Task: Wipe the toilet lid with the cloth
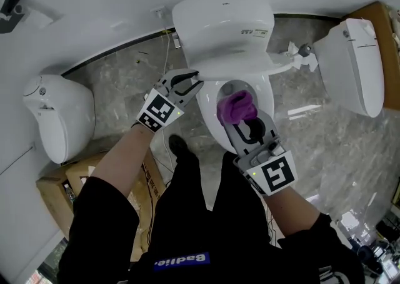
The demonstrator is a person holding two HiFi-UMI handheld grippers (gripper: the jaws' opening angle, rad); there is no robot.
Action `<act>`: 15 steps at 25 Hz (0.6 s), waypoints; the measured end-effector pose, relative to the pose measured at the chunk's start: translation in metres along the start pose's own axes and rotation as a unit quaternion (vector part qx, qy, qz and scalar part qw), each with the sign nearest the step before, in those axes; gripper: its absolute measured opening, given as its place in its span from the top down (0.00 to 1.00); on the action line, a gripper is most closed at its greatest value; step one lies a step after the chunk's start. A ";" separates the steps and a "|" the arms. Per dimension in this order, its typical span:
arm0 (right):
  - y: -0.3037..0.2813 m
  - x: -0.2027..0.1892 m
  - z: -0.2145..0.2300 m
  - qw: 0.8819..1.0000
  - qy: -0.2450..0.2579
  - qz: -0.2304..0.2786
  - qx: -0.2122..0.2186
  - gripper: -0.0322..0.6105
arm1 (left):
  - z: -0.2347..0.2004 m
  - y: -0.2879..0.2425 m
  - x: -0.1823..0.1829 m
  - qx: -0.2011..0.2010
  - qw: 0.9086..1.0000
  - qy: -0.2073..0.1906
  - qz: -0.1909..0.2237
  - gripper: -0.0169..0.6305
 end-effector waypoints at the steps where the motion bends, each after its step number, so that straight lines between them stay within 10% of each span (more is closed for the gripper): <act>1: 0.005 0.002 -0.001 1.000 0.000 0.001 -0.004 0.80 | 0.011 0.002 0.000 -0.017 1.000 0.002 -0.001 0.83; 7: 0.040 0.011 -0.012 1.000 -0.007 -0.002 -0.014 0.80 | 0.070 0.017 -0.004 -0.074 0.997 0.030 -0.022 0.81; 15: 0.057 0.026 -0.004 1.000 0.001 0.004 -0.014 0.80 | 0.085 0.023 0.002 -0.012 0.991 0.136 -0.014 0.89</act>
Point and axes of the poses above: the fingertips, and each gripper's own axes: y backward along the fingers, z to its right, x out of its top, the point moved 10 cm from there along y, backward along the fingers, and after that the axes turned 12 degrees about -y, right-handed, at the moved point
